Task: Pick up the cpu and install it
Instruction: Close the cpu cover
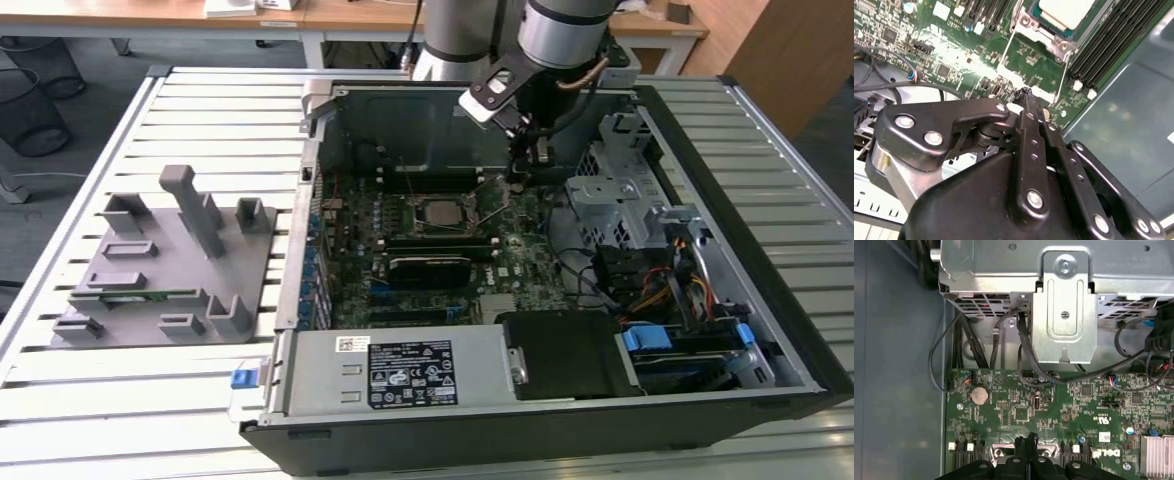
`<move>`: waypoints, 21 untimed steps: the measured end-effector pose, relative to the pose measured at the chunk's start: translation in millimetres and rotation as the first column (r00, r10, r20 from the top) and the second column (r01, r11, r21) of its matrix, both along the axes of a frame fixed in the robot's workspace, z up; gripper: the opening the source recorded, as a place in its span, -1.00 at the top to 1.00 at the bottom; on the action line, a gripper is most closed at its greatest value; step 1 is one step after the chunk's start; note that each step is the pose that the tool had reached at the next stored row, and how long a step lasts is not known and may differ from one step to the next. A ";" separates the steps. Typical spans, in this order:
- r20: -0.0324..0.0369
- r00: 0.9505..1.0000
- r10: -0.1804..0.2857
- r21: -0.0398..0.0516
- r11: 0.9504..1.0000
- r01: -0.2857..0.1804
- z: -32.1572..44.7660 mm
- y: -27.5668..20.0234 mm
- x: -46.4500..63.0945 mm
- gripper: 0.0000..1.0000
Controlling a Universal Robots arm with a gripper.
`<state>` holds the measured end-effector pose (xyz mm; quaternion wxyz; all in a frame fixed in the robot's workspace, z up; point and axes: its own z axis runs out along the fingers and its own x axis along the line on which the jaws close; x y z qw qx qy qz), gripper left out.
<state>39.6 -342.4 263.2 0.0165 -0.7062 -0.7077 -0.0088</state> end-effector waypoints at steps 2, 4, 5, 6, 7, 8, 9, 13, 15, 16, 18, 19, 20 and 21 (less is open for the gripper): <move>-0.001 1.000 0.000 0.000 1.000 0.000 -1.6 0.7 3.5 0.79; -0.002 1.000 0.000 0.000 1.000 0.000 -3.2 1.4 5.7 0.79; -0.002 1.000 0.000 0.000 1.000 0.000 -3.9 1.8 6.5 0.79; -0.002 1.000 0.000 0.000 1.000 0.000 -4.8 2.4 7.4 0.79; -0.002 1.000 0.000 0.000 1.000 0.000 -5.6 2.9 8.3 0.79; -0.002 1.000 0.000 0.000 1.000 0.000 -6.3 3.1 9.2 0.79; -0.002 1.000 0.000 0.000 1.000 0.000 -7.0 3.3 10.4 0.79; -0.003 1.000 0.000 0.000 1.000 0.000 -10.6 3.7 14.0 0.79; -0.004 1.000 0.000 0.000 1.000 0.000 -12.9 3.8 14.6 0.79; -0.004 1.000 0.000 0.000 1.000 0.000 -14.3 3.9 14.7 0.79; -0.004 1.000 0.000 0.000 1.000 0.000 -17.7 3.9 14.7 0.79; -0.004 1.000 0.000 0.000 1.000 0.000 -19.5 3.8 14.7 0.79; -0.004 1.000 0.000 0.000 1.000 0.000 -21.3 3.9 14.7 0.79; -0.004 1.000 0.000 0.000 1.000 0.000 -23.1 3.9 14.7 0.79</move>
